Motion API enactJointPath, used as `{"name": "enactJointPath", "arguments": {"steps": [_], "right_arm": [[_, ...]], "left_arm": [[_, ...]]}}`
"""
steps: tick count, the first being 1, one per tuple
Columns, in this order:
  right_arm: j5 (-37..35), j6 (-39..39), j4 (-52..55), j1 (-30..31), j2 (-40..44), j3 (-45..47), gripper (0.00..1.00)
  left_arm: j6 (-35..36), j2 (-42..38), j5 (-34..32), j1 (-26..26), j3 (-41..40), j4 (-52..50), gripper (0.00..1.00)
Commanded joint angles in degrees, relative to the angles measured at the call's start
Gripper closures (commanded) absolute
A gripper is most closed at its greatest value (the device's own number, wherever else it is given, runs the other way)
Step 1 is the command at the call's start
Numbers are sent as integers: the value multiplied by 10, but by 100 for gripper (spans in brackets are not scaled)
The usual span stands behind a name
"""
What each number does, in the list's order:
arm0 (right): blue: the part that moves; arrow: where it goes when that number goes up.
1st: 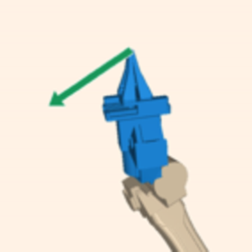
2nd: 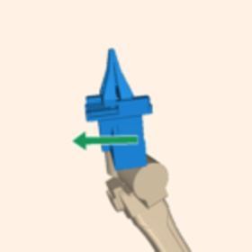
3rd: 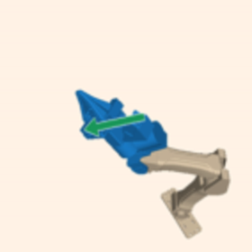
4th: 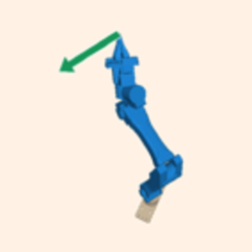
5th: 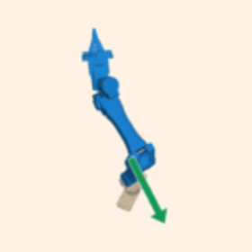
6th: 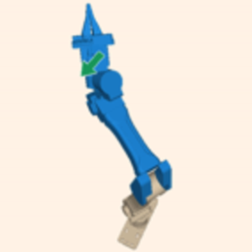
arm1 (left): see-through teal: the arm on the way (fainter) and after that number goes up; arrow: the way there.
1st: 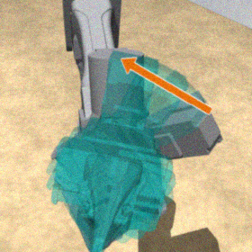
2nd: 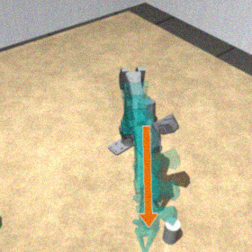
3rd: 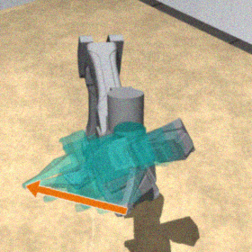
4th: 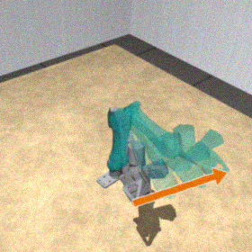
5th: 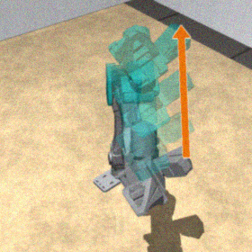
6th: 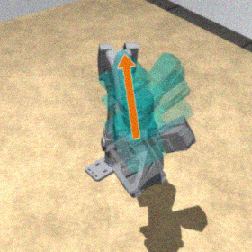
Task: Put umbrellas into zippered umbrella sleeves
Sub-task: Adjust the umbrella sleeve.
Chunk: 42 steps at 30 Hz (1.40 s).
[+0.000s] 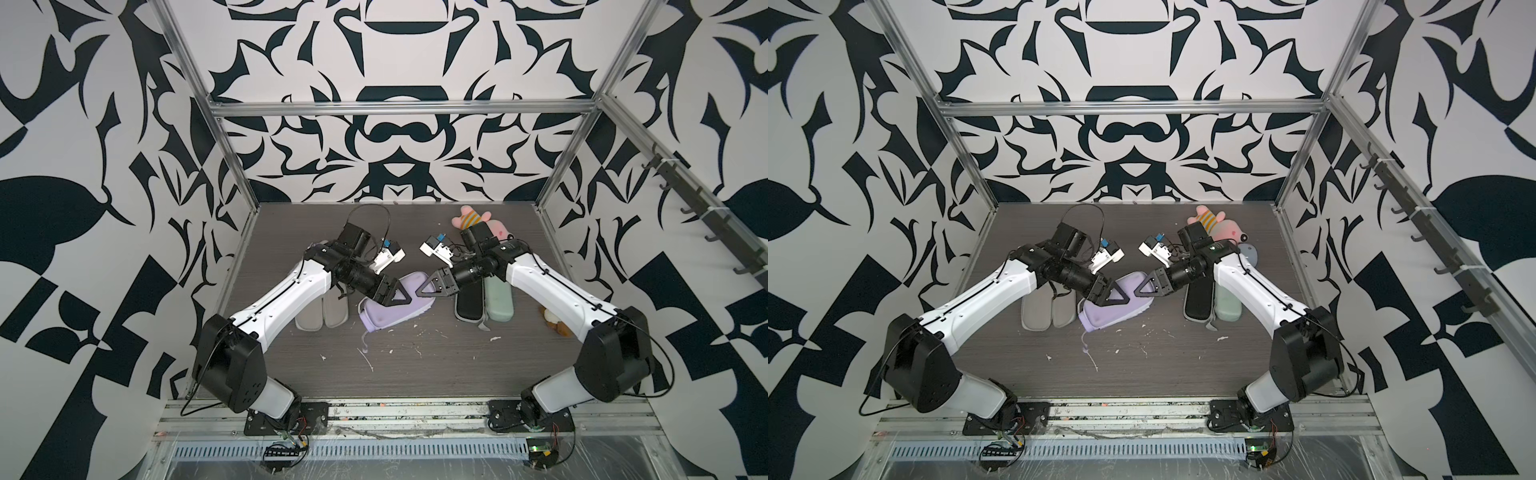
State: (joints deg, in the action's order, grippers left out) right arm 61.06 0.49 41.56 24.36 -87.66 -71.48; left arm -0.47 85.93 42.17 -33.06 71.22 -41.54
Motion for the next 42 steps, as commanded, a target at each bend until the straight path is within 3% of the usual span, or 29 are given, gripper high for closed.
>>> {"name": "enactJointPath", "arguments": {"steps": [1, 5, 7, 8, 9, 10, 12, 14, 19, 25, 30, 42], "right_arm": [[43, 30, -3, 2, 6, -50, 100], [-14, -72, -75, 1, -8, -59, 100], [-62, -125, -96, 0, -14, -61, 94], [-87, -151, -107, 0, -15, -58, 89], [-108, -172, -114, 1, -14, -53, 76], [-131, -198, -126, 1, -10, -44, 73], [-172, -232, -141, 1, 9, -24, 56], [-246, -272, -158, -5, 46, 6, 46], [-389, -358, -160, -14, 139, 59, 35], [-459, -457, -173, 30, 176, 116, 43], [-460, -488, -213, 69, 149, 129, 46], [-437, -508, -263, 72, 120, 132, 58]], "left_arm": [[-4, 9, 49, -3, -20, -3, 25], [-109, 3, 141, -3, -64, 123, 47], [-186, -4, 151, -3, -100, 227, 62], [-237, -6, 150, 0, -123, 293, 71], [-283, -6, 150, 2, -143, 346, 77], [-332, -7, 139, 6, -162, 415, 80], [-418, -2, 119, 10, -197, 528, 82], [-489, 4, 86, 14, -227, 618, 82], [-607, 22, -12, 13, -290, 790, 79], [-680, 33, -102, -12, -327, 921, 74], [-697, 49, -106, -39, -326, 955, 71], [-674, 37, -91, -53, -317, 930, 71]]}}
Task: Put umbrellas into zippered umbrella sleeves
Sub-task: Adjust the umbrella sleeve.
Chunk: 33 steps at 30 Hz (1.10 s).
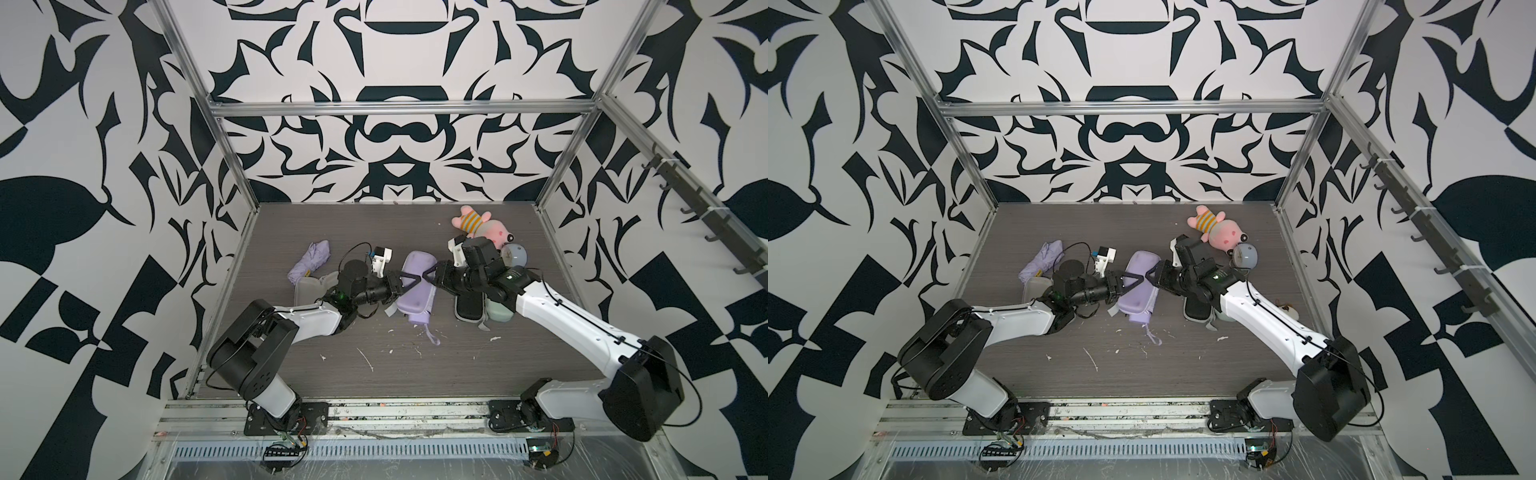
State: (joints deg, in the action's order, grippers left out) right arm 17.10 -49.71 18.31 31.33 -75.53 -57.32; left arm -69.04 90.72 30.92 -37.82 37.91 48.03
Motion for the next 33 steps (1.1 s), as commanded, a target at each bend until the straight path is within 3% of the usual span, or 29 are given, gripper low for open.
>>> {"name": "enactJointPath", "arguments": {"steps": [1, 3, 6, 10, 15, 21, 23, 24, 26, 29, 33], "right_arm": [[-3, -1, -17, 3, 0, -13, 57], [-5, 9, -3, 4, 0, -18, 67], [32, -11, -60, 4, 1, -1, 78], [122, -96, -245, 4, -15, 48, 71], [181, -149, -342, 4, -37, 66, 61], [204, -238, -473, 6, -67, 94, 97], [206, -265, -508, 6, -74, 103, 100], [209, -271, -516, 7, -76, 104, 97], [212, -258, -485, 2, -73, 98, 83], [212, -226, -418, -21, -48, 97, 53], [207, -183, -318, -70, 9, 112, 35]], "left_arm": [[14, -11, 21, -5, 14, 33, 71], [17, -12, 18, -5, 14, 30, 68], [18, -3, 41, -11, 26, 48, 50], [0, 15, 78, -20, 37, 95, 39], [-11, 23, 85, -18, 41, 129, 38], [-25, 35, 79, -17, 56, 160, 37], [-32, 40, 71, -14, 55, 177, 37], [-39, 45, 66, -12, 54, 195, 40], [-59, 54, 54, -4, 51, 225, 45], [-90, 69, 32, 16, 37, 271, 65], [-104, 84, 8, 41, 19, 303, 83]]}}
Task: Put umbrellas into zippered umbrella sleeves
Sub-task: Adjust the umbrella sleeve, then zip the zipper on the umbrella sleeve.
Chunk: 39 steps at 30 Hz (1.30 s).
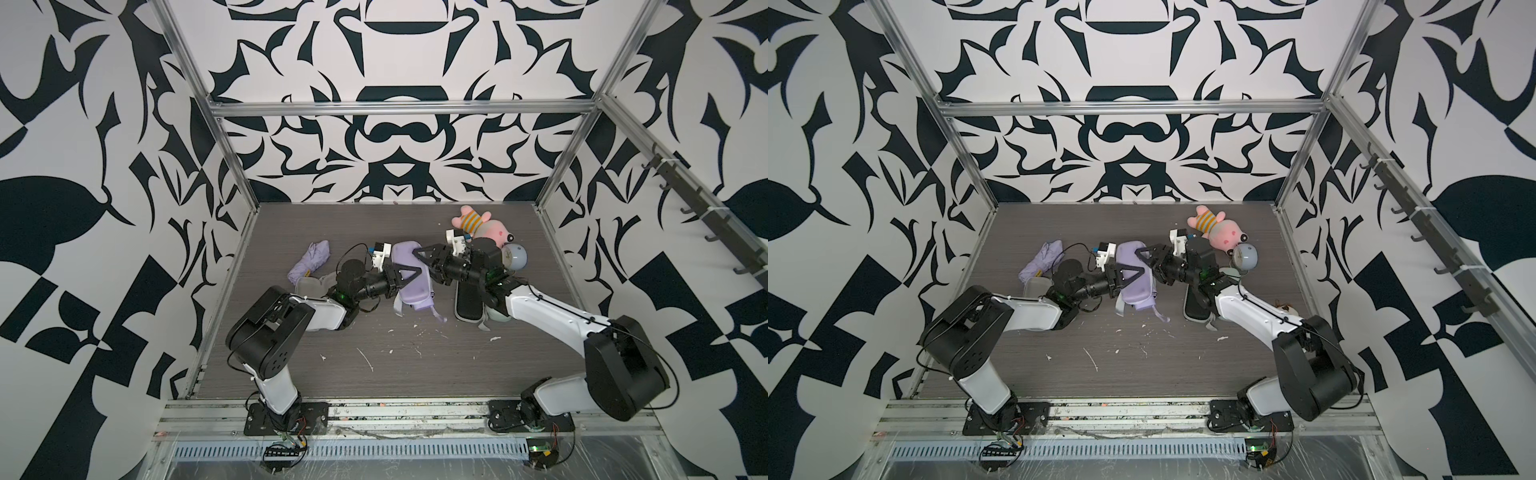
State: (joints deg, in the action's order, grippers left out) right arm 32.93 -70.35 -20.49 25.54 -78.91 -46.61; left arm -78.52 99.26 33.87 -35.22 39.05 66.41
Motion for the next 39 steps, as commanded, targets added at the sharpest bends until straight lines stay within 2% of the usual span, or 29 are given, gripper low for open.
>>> {"name": "enactJointPath", "arguments": {"steps": [1, 5, 7, 11, 16, 23, 26, 30, 32, 35, 37, 39], "right_arm": [[45, 40, 108, -21, 57, 8, 33], [9, 89, 241, -23, 103, 10, 35], [-8, 70, 254, -5, 128, 26, 41], [-60, 26, 251, 38, 166, 50, 44], [-91, -5, 196, 67, 161, 59, 54], [-106, -20, 118, 78, 134, 61, 74], [-115, -14, 85, 81, 126, 58, 78], [-109, -1, 17, 82, 109, 68, 84], [-103, 7, -28, 82, 98, 74, 88], [-92, 13, -78, 81, 77, 75, 96], [-86, 16, -95, 81, 62, 71, 100], [-82, 19, -102, 82, 47, 67, 100]], "left_arm": [[-6, 0, -25, 18, 7, 119, 84], [5, 2, -48, 23, 6, 118, 82], [15, 3, -63, 24, 5, 111, 81], [14, 8, -87, 23, 2, 115, 78], [10, 13, -90, 13, 8, 116, 77], [0, 18, -98, -10, 7, 120, 75], [-21, 27, -95, -22, 6, 139, 68], [-48, 36, -75, -29, 4, 162, 51], [-47, 33, -66, -29, 3, 162, 45], [-52, 36, -46, -29, 11, 162, 42], [-53, 37, -36, -29, 18, 162, 43], [-55, 40, -25, -29, 25, 162, 46]]}}
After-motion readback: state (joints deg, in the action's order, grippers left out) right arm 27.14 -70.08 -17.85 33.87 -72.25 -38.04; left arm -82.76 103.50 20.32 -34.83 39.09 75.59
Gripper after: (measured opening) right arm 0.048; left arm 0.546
